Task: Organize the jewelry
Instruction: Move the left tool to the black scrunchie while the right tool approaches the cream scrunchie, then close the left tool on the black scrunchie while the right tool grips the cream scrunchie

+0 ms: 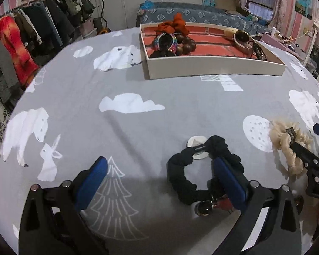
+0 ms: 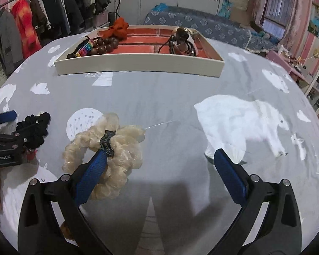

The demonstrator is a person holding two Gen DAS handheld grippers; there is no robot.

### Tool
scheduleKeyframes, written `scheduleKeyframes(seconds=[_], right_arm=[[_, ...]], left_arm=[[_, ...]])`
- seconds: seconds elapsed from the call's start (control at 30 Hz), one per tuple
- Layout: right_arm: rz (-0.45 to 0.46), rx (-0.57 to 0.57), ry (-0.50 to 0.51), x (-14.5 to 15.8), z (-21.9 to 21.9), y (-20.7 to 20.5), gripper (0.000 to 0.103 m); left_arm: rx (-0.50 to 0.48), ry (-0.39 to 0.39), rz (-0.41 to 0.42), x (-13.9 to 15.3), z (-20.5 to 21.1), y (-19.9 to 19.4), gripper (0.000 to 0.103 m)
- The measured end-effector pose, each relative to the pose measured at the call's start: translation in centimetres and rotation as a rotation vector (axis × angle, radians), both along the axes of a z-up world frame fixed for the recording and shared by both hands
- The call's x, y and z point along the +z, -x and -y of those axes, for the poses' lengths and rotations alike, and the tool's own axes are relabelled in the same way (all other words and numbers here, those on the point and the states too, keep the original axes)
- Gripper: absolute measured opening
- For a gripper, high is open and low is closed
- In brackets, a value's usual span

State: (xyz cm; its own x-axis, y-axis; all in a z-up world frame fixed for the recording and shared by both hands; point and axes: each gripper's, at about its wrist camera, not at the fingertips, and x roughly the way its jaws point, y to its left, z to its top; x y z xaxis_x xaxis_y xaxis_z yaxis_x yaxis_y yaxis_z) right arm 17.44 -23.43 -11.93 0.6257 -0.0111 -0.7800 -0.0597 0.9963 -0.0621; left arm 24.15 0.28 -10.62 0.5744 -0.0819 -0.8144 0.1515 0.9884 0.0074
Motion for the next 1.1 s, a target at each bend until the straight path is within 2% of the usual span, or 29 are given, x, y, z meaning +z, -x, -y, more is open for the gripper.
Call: scheduleKeyframes(seconds=[0.13, 0.27, 0.43, 0.57, 0.63, 0.7, 0.8, 0.9, 1.1], right_arm=[[-0.012, -0.008, -0.03, -0.2, 0.5, -0.1, 0.097], [-0.018, 0.008, -0.042, -0.3, 0.4, -0.2, 0.085], [-0.013, 0.029, -0.045, -0.2, 0.1, 0.0, 0.061], [-0.007, 0.051, -0.057, -0.1, -0.1, 0.1, 0.038], [-0.007, 0.06, -0.057, -0.1, -0.2, 0.2, 0.034], [-0.005, 0.067, -0.062, -0.1, -0.2, 0.2, 0.025], [0.0, 0.064, -0.071, 0.0, -0.1, 0.3, 0.018], [0.003, 0.069, -0.08, 0.2, 0.0, 0.3, 0.012], [0.01, 0.072, -0.09, 0.3, 0.1, 0.3, 0.01]], left_arm=[[-0.001, 0.017, 0.0, -0.1, -0.2, 0.0, 0.098], [-0.008, 0.026, 0.001, -0.1, -0.1, 0.1, 0.093], [-0.052, 0.005, 0.032, 0.2, 0.9, 0.6, 0.072], [-0.08, 0.002, 0.045, 0.2, 1.4, 0.8, 0.059], [-0.09, 0.0, 0.049, 0.3, 1.5, 0.8, 0.053], [-0.096, -0.002, 0.053, 0.3, 1.6, 0.8, 0.049], [-0.098, -0.003, 0.056, 0.3, 1.7, 0.8, 0.042], [-0.102, -0.008, 0.063, 0.3, 1.8, 0.9, 0.027], [-0.095, -0.016, 0.067, 0.3, 1.9, 0.7, 0.017]])
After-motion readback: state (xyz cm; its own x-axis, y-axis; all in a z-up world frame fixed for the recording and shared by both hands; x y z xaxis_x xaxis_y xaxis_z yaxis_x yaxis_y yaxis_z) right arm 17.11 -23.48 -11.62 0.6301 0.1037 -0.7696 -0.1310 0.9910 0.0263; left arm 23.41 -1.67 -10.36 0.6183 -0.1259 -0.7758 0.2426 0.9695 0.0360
